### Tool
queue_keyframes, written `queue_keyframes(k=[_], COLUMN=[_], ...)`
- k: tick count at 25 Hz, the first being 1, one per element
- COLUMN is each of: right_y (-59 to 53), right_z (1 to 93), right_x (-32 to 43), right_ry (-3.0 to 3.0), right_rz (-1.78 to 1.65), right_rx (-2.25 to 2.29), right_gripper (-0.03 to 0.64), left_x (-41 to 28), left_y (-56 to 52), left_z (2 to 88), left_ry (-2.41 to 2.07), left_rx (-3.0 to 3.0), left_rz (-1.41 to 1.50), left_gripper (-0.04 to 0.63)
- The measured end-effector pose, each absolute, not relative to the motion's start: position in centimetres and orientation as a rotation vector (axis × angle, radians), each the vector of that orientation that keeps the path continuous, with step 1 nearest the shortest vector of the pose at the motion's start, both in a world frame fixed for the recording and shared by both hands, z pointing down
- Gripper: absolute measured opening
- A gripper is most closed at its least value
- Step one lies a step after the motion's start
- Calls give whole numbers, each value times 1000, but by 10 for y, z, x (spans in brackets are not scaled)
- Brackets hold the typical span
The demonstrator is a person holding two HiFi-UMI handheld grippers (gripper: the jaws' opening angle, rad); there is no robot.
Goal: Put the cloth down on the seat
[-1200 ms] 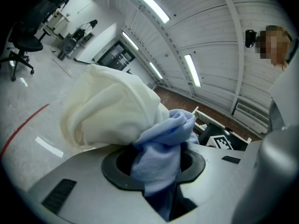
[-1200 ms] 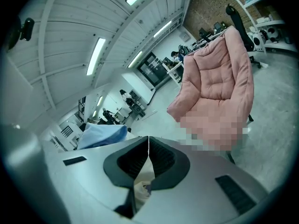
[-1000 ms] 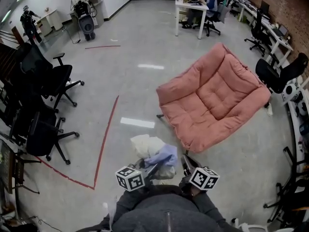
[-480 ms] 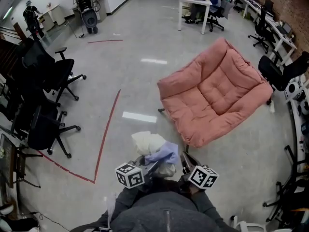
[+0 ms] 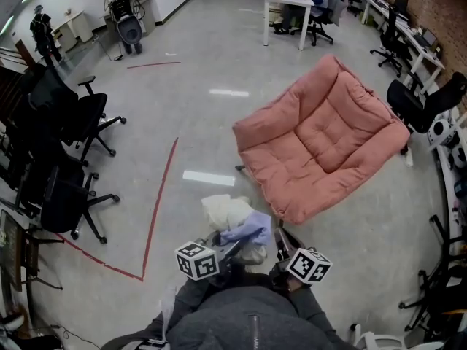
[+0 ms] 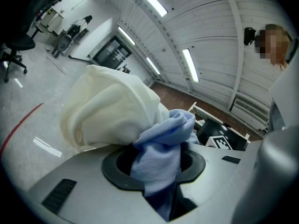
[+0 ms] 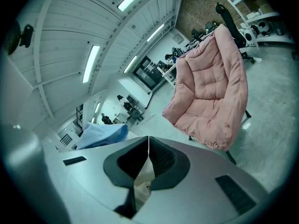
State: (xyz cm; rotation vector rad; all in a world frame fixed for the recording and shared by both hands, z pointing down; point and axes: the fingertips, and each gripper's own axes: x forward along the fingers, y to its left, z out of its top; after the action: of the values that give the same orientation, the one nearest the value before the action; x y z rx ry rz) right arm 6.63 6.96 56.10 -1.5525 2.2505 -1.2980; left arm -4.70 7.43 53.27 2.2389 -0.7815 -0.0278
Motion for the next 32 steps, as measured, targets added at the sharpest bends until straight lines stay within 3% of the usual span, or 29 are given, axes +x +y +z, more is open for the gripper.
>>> queue_keyframes(k=[32], right_y=[-191], right_z=[555], right_x=[112], right_ry=[2070], right_rz=[-1347], right_rx=[-1715], right_gripper=[11], left_x=[-1], left_y=[-217], left_z=[524], left_ry=[-616], left_rx=[2251], left_rz=[93], left_gripper=[133])
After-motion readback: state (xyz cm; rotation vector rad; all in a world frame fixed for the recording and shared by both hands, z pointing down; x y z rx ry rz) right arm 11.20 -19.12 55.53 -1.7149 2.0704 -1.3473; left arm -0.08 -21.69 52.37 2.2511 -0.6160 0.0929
